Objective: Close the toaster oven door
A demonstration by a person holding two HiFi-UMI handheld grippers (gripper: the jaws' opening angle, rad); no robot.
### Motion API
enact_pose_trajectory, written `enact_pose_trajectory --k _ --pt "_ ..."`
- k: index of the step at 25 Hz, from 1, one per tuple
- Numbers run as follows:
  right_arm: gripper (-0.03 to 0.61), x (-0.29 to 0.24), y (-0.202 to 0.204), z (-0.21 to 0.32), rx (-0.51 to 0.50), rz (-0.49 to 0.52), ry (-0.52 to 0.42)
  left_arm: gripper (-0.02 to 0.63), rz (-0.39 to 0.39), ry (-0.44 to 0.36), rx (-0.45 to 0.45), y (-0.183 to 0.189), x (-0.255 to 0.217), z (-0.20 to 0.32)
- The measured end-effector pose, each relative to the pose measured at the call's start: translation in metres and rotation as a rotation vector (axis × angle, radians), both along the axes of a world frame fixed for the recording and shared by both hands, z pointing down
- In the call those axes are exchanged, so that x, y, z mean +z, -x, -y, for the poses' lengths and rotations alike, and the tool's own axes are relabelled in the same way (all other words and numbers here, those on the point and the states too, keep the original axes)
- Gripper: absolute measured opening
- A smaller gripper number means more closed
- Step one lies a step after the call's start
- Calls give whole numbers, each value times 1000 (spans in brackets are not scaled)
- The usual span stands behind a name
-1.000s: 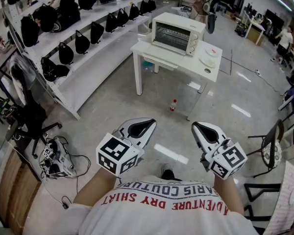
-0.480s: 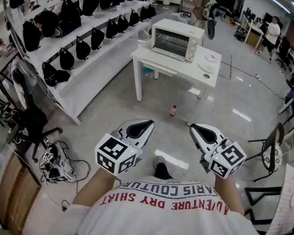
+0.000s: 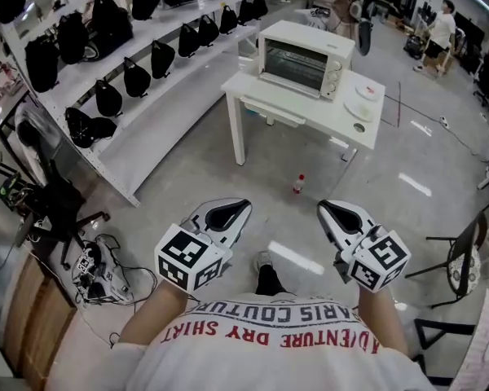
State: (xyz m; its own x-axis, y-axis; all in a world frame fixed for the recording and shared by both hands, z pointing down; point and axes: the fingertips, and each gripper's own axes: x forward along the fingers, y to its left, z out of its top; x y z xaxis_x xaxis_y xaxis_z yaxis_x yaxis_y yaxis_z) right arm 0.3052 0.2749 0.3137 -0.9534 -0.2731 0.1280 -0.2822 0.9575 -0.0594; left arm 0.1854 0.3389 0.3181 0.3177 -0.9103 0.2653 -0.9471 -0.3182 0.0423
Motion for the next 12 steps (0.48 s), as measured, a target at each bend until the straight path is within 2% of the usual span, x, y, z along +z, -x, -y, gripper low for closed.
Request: enact_pose_trajectory --k 3,7,12 --pt "26 16 21 44 2 -7 12 31 0 28 -20 26 16 42" --pt "26 48 50 105 -9 -8 90 31 -13 98 -39 59 47 102" --pt "26 68 85 189 0 -27 132 31 -28 176 -41 97 77 186"
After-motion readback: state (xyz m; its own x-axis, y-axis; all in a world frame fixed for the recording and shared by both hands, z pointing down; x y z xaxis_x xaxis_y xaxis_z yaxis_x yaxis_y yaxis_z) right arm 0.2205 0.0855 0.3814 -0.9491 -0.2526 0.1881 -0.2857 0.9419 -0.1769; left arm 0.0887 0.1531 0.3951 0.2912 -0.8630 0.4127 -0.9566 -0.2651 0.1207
